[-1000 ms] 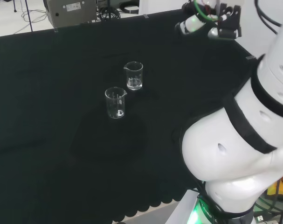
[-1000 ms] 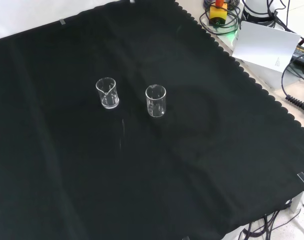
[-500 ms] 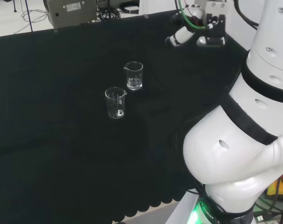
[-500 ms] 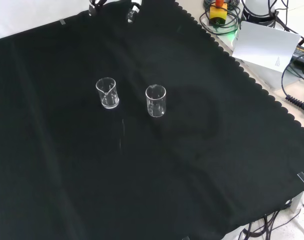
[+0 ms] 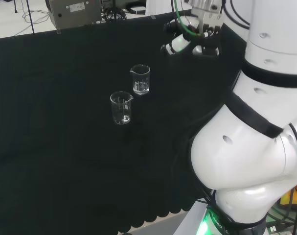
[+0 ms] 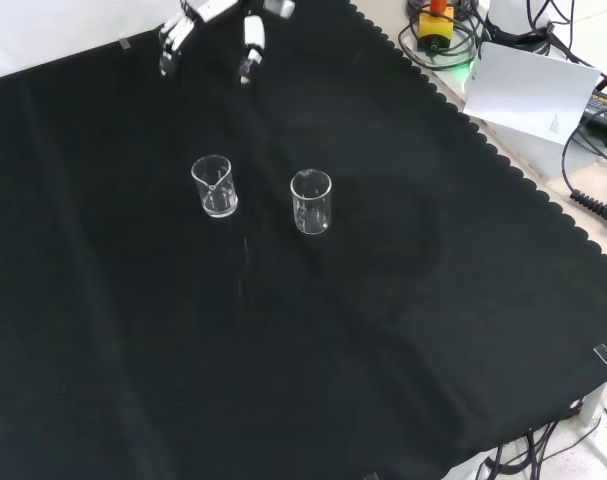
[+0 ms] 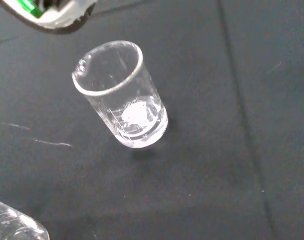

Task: Pick up the beaker on the right.

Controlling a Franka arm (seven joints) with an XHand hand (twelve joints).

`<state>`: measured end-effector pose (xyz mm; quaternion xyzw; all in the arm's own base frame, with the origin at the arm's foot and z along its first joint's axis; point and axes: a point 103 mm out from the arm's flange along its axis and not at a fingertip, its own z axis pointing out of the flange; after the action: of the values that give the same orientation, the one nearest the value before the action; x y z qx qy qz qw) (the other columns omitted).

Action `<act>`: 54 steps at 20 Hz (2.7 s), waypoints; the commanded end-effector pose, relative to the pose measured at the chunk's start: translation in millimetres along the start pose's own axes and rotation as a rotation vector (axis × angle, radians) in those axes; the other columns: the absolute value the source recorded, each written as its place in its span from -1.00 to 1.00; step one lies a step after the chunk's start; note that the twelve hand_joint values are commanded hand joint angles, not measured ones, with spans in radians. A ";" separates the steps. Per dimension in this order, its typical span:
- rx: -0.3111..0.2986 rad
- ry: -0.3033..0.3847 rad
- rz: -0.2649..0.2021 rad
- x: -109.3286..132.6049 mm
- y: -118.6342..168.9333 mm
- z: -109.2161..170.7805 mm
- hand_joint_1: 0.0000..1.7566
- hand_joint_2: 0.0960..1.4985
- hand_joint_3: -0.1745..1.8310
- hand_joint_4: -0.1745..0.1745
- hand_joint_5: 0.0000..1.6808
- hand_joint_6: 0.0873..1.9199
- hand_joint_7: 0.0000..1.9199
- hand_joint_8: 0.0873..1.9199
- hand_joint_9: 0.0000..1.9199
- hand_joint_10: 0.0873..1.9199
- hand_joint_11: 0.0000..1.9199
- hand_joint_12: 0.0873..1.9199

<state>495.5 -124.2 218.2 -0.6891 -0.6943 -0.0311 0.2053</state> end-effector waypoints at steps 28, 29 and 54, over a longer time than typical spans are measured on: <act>-0.024 0.275 -0.263 -0.1 92.1 111.6 -0.03 -0.39 -0.30 -0.16 -0.56 -1.00 -0.83 -0.35 -0.65 -0.38 -0.94 0.44; -0.020 0.282 -0.263 1.7 93.5 114.9 -0.03 -0.39 -0.30 -0.14 -0.55 -1.00 -0.83 -0.35 -0.64 -0.38 -0.95 0.44; -0.032 0.403 -0.286 11.4 104.9 148.9 0.00 -0.45 -0.26 -0.13 -0.50 -1.00 -0.79 -0.36 -0.63 -0.41 -0.97 0.44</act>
<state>560.8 -64.2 62.7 -0.5706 -0.7308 -0.1983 0.3177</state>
